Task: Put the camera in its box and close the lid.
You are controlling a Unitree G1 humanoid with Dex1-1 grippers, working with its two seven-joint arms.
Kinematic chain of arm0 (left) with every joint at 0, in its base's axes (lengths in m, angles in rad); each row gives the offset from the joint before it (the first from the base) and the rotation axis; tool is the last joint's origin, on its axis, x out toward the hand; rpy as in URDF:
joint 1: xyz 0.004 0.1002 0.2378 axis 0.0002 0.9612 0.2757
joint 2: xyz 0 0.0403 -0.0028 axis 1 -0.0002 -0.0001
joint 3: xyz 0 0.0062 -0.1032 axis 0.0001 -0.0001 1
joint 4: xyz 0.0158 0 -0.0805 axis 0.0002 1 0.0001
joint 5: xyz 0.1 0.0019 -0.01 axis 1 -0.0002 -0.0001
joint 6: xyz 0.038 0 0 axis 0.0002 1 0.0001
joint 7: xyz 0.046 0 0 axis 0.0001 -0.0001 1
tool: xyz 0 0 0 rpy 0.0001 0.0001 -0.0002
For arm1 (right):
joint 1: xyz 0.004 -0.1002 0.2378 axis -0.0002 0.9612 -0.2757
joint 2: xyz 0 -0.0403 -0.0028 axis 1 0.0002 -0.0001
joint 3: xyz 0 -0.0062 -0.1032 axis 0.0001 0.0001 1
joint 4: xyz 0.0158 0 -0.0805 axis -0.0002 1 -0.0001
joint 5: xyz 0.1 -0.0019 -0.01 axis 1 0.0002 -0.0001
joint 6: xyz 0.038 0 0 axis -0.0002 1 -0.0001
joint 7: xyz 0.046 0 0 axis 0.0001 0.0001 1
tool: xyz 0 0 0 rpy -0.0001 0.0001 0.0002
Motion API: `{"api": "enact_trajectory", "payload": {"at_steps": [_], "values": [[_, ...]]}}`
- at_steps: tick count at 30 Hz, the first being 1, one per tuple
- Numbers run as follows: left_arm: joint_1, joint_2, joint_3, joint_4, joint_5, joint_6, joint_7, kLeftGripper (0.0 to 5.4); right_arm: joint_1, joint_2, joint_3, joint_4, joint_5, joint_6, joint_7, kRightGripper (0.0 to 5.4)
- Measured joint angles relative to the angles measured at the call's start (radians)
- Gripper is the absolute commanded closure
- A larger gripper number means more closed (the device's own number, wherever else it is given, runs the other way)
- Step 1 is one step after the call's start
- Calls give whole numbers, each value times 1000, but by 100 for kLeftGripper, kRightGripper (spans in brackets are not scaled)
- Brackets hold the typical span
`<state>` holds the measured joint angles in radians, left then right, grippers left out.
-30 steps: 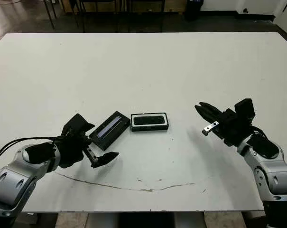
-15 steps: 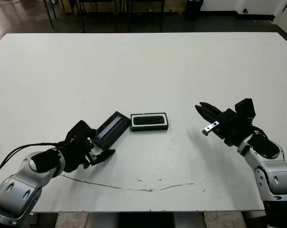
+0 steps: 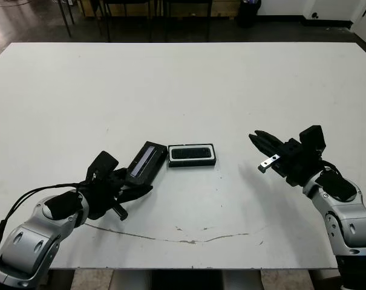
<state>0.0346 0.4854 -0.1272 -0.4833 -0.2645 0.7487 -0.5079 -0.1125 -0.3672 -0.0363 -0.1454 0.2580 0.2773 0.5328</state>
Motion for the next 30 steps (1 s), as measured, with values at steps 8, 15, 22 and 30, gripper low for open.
{"api": "enact_trajectory", "payload": {"at_steps": [8,15,22,30], "values": [[-2,-16,35,-5,-20,-13,4,439,5,0,1,0,0,0,-1,540],[-119,-17,123,33,-93,7,-5,440,9,1,7,-3,0,0,-3,540],[-238,35,120,103,-59,-14,-23,440,14,0,11,-16,-1,2,-5,540],[-362,102,29,236,16,-83,-121,440,23,0,14,-34,-3,5,-17,540]]}}
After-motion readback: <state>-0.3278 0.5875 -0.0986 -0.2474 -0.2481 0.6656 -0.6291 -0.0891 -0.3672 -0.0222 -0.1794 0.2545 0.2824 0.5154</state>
